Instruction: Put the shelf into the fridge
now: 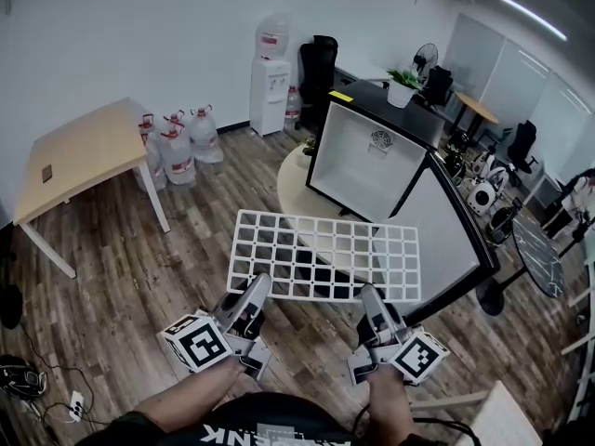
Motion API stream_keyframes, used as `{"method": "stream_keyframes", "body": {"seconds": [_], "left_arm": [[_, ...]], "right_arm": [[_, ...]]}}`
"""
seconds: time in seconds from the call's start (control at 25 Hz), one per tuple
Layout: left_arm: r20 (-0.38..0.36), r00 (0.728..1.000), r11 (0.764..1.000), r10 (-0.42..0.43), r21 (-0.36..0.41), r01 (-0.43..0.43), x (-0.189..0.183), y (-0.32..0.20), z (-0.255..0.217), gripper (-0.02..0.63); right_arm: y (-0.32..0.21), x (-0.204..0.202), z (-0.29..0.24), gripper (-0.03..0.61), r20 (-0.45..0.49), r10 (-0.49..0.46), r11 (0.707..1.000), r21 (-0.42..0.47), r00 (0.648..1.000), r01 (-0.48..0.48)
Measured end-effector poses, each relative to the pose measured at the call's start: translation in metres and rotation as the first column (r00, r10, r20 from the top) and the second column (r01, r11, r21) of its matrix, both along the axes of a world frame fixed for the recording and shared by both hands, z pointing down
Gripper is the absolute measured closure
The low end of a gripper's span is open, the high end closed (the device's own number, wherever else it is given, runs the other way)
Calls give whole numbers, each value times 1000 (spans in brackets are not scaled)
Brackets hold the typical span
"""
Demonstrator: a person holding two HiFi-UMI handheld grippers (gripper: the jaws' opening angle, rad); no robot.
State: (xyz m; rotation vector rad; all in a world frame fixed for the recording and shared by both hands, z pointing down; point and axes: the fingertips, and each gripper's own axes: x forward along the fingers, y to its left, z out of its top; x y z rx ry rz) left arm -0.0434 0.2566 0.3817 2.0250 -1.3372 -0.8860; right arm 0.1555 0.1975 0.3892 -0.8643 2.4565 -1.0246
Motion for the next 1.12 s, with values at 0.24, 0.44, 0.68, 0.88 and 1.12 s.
{"method": "stream_keyframes", "body": {"seconds": [0.24,0.44,0.68,0.88,1.12], "left_arm": [[8,1000,1000,13,15,-13,-19,-4,1,537],[-10,1000,1000,6,3,-6,-38,-19,6,537],[8,1000,1000,-16,-5,16,-54,-55,8,537],[15,999,999,-28,-15,28,-70,-101,4,537],[10,1000,999,-16,-41,17,-74,-163,5,535]], "right_arm": [[-4,-16,0,456,28,10,1000,-5,1000,-10],[-21,-33,-2,449,-50,4,999,45,999,-2],[-63,-46,12,451,-35,21,1000,-15,999,-22],[-111,-63,4,451,-63,-7,999,37,998,9],[-169,-74,-9,451,-76,-34,995,91,997,41]]}}
